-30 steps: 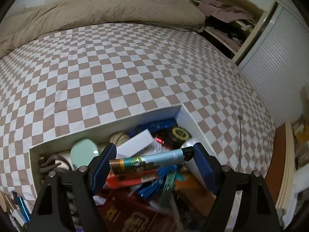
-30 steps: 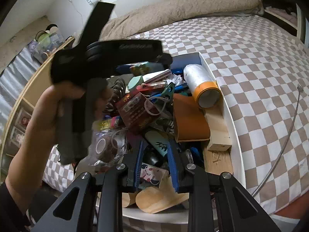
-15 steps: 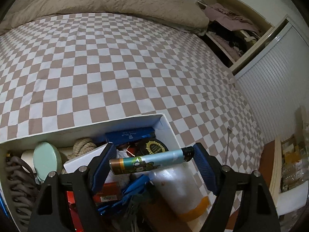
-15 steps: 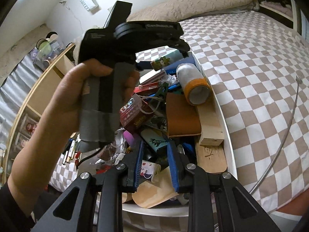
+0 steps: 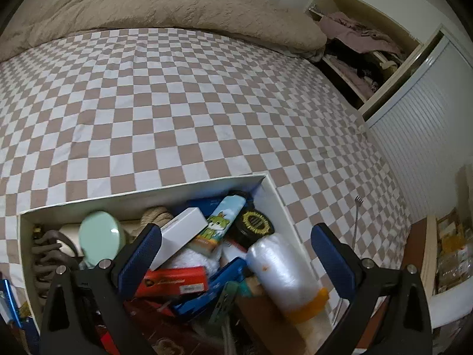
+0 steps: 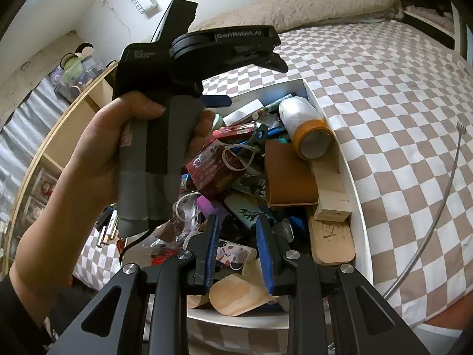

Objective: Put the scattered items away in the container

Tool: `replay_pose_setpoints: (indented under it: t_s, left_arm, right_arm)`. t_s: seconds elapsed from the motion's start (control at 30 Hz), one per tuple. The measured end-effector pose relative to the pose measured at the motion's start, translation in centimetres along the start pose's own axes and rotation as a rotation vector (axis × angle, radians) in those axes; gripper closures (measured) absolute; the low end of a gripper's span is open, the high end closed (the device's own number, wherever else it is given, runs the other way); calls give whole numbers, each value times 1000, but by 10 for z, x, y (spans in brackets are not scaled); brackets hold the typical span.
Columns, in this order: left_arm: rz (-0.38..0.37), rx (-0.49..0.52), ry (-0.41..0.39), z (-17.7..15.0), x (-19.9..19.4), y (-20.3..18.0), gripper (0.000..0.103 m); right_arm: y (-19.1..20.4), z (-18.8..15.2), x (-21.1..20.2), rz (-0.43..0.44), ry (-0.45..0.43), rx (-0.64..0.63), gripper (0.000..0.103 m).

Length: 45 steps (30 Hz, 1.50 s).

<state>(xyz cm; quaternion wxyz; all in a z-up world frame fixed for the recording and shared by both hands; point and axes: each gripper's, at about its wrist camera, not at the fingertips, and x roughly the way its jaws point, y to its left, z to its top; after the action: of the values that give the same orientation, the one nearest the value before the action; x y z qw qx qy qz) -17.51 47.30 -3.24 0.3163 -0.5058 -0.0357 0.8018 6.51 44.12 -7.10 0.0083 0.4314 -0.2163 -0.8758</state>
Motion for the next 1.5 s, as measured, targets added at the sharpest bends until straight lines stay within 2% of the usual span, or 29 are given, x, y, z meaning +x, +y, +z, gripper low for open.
replay_pose_setpoints:
  t_s: [0.2,0.37,0.53,1.13,1.2,1.23,1.27,1.4,1.47,1.5]
  left_arm:
    - [20,59,14,-7,-7,1,1]
    - [37,160,-7,-16,-23,-5,0]
    - [29,215,-17,-21,-42,-7,0]
    - [52,237,-61,-58,-111,33,0]
    - [50,251,-65,-65,-120,35,0]
    - [48,255,-69,-68,-125,36,0]
    - [47,258,-73,-71,-129,38,0]
    - [40,263,-87,-83,-146,44,0]
    - [40,263,-93,-88,-154,46,0]
    - [44,263,-99,-91,-159,48,0]
  right_arm:
    - [3,0,-3,-12,-3,-7,77]
    - [4,1,-6,-30,-6,2,77]
    - [9,2,-10,-53,-10,1,77]
    - [45,8,-36,-180,-66,-34,77]
    - [48,9,-40,-193,-80,-26,53]
    - [50,8,-43,-206,-94,-21,21]
    - [52,8,-46,-219,-115,-22,9]
    - [63,8,-57,-255,-158,-29,9]
    - [66,7,-62,-269,-177,-19,0]
    - [67,6,-64,-277,-185,-13,0]
